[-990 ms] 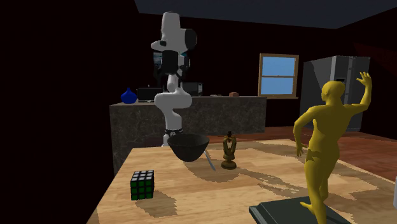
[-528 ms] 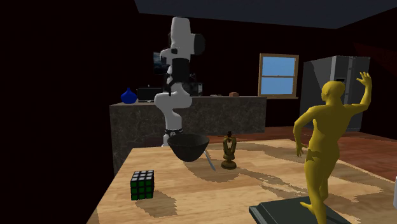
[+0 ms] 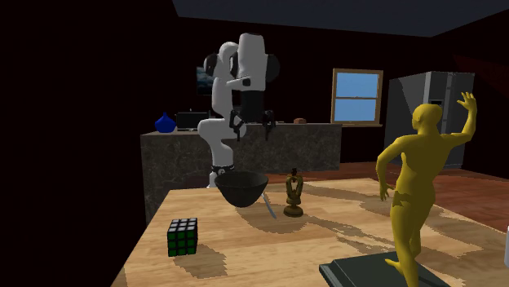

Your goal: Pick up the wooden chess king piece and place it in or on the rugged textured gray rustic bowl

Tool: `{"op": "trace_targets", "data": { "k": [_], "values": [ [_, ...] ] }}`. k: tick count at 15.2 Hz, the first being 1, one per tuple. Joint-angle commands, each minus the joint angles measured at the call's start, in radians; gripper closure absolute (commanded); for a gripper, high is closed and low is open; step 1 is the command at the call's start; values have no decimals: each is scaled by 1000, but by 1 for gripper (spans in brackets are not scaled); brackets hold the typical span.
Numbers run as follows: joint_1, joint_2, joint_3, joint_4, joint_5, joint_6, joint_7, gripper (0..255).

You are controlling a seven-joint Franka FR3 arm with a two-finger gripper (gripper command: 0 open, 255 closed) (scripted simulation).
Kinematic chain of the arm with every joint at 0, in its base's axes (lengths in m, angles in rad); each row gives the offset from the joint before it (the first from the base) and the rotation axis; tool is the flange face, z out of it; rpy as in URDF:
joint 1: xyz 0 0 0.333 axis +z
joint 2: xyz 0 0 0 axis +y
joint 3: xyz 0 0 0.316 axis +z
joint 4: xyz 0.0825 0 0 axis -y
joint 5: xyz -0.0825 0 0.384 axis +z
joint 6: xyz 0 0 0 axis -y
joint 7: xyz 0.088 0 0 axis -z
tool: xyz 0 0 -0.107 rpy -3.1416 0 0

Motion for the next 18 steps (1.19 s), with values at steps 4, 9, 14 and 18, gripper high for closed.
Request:
{"op": "trace_targets", "data": {
  "k": [4,9,14,18],
  "values": [
    [17,189,55,91,-12,84,56,0],
    [43,374,97,203,-48,138,118,0],
    [68,495,112,267,-82,183,158,0],
    [72,524,110,245,-94,232,166,0]
  ]
}}
